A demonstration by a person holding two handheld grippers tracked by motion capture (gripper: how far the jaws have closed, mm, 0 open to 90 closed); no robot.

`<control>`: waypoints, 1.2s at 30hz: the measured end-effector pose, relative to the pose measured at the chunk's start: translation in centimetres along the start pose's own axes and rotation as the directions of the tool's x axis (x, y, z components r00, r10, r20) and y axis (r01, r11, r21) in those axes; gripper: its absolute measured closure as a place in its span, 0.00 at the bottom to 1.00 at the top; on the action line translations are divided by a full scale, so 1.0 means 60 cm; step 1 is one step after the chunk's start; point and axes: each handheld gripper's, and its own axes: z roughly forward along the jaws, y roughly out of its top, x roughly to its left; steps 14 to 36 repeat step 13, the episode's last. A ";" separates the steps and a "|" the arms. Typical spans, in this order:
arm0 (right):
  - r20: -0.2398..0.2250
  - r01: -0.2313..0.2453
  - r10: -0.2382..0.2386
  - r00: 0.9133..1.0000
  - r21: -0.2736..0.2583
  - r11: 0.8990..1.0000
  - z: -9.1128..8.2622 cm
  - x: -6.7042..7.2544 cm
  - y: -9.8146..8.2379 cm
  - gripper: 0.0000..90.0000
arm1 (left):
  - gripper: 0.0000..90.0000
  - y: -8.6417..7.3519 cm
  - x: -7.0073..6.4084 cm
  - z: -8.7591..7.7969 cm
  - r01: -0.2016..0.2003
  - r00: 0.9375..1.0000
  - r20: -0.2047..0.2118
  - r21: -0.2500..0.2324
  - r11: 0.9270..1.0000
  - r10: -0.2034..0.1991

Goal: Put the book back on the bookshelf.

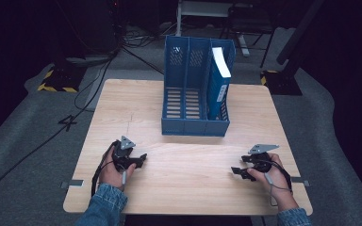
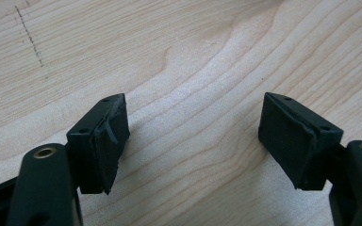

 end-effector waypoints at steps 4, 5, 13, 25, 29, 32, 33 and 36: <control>0.058 0.050 -0.049 0.997 -0.017 0.999 0.010 0.005 -0.005 0.13 | 0.28 0.000 0.000 0.000 0.000 1.000 0.000 0.000 1.000 0.000; 0.084 0.062 -0.059 0.995 -0.035 0.997 0.016 0.007 -0.008 0.04 | 0.28 0.000 0.000 0.000 0.000 1.000 0.000 -0.002 1.000 0.000; 0.113 0.032 -0.024 0.993 -0.066 0.997 0.027 0.010 -0.009 0.00 | 0.28 0.000 0.000 0.001 0.001 1.000 0.001 -0.003 1.000 -0.001; 0.113 0.032 -0.024 0.993 -0.066 0.997 0.027 0.010 -0.009 0.00 | 0.28 0.000 0.000 0.001 0.001 1.000 0.001 -0.003 1.000 -0.001; 0.113 0.032 -0.024 0.993 -0.066 0.997 0.027 0.010 -0.009 0.00 | 0.28 0.000 0.000 0.001 0.001 1.000 0.001 -0.003 1.000 -0.001; 0.113 0.032 -0.024 0.993 -0.066 0.997 0.027 0.010 -0.009 0.00 | 0.28 0.000 0.000 0.001 0.001 1.000 0.001 -0.003 1.000 -0.001; 0.113 0.032 -0.024 0.993 -0.066 0.997 0.027 0.010 -0.009 0.00 | 0.28 0.000 0.000 0.001 0.001 1.000 0.001 -0.003 1.000 -0.001; 0.113 0.032 -0.024 0.993 -0.066 0.997 0.027 0.010 -0.009 0.00 | 0.28 0.000 0.000 0.001 0.001 1.000 0.001 -0.003 1.000 -0.001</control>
